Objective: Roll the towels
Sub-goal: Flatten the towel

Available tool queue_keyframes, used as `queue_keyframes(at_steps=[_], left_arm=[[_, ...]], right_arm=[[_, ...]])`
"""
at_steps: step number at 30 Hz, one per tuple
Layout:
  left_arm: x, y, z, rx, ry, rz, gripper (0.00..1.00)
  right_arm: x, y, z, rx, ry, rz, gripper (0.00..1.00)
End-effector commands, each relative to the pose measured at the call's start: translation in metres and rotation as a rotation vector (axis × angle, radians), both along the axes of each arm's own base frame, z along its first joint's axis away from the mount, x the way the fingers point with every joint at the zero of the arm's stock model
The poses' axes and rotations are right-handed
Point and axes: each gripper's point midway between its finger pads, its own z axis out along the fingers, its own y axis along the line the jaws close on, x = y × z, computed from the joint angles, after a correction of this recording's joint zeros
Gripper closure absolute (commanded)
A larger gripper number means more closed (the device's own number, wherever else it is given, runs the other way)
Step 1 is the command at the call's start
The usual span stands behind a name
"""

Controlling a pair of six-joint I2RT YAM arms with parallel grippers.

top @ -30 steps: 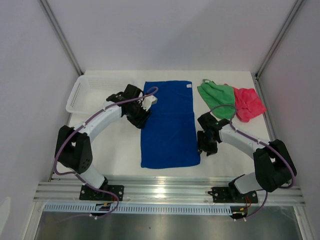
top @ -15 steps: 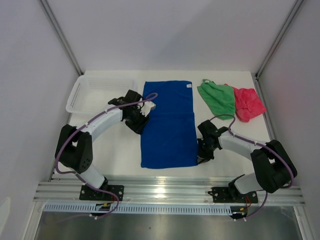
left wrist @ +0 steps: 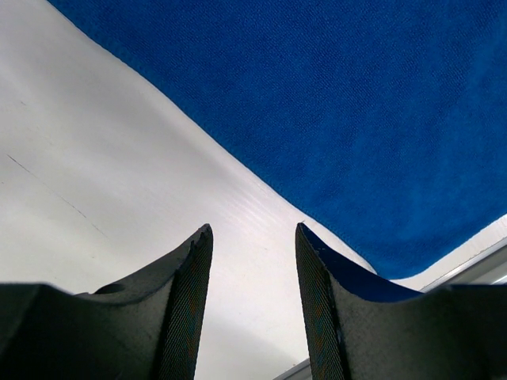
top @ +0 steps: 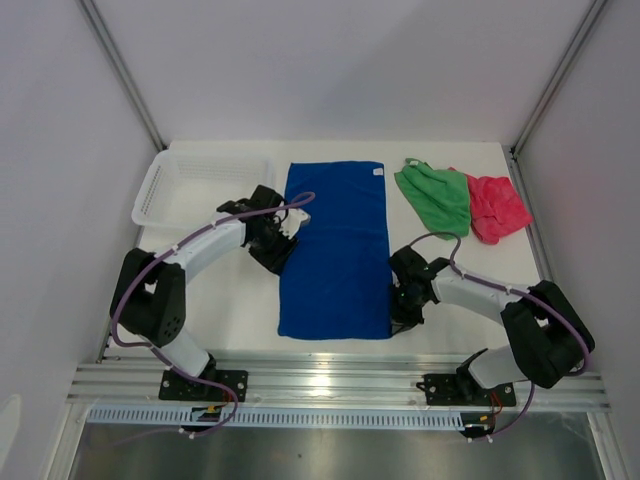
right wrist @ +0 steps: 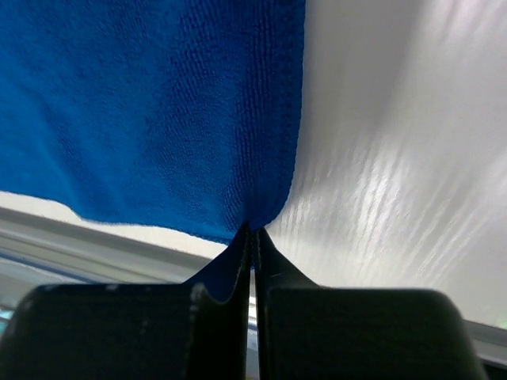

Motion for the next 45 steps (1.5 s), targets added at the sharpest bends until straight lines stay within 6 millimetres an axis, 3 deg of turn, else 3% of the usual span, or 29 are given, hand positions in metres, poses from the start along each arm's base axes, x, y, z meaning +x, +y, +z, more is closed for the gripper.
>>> queue_keyframes(at_steps=[1, 4, 9, 19, 25, 26, 31, 34, 43, 44, 45], left_arm=[[-0.002, 0.006, -0.004, 0.021, 0.0, -0.011, 0.5], [-0.006, 0.007, -0.008, 0.03, 0.007, -0.033, 0.51], [-0.014, 0.011, -0.015, 0.039, 0.035, -0.048, 0.51], [-0.006, 0.012, -0.009, 0.048, -0.004, -0.052, 0.5], [0.034, 0.001, 0.015, 0.032, -0.106, 0.028, 0.5], [0.048, -0.007, 0.03, 0.005, -0.145, 0.044, 0.5], [0.07, -0.022, 0.038, -0.037, -0.153, 0.093, 0.5], [0.077, -0.02, 0.035, -0.014, -0.161, 0.11, 0.5], [0.085, -0.02, 0.038, -0.014, -0.192, 0.114, 0.5], [0.085, -0.02, 0.037, -0.013, -0.191, 0.114, 0.5], [0.085, -0.02, 0.038, -0.017, -0.192, 0.115, 0.5]], right_arm=[[-0.025, 0.001, 0.006, 0.003, 0.054, 0.052, 1.0], [-0.032, -0.005, 0.007, -0.017, 0.072, 0.053, 1.0], [-0.028, -0.015, 0.015, -0.052, 0.053, 0.043, 1.0], [-0.013, -0.05, 0.031, -0.111, 0.071, -0.11, 1.0], [0.017, -0.086, 0.042, -0.144, 0.031, -0.284, 1.0], [0.023, -0.09, 0.044, -0.143, 0.018, -0.297, 1.0], [0.046, -0.116, 0.042, -0.137, 0.007, -0.428, 1.0], [0.059, -0.134, 0.042, -0.141, -0.007, -0.505, 1.0], [0.11, -0.247, 0.064, -0.25, -0.151, -0.763, 1.0], [0.115, -0.25, 0.064, -0.257, -0.151, -0.755, 0.97], [0.119, -0.252, 0.062, -0.258, -0.144, -0.748, 0.8]])
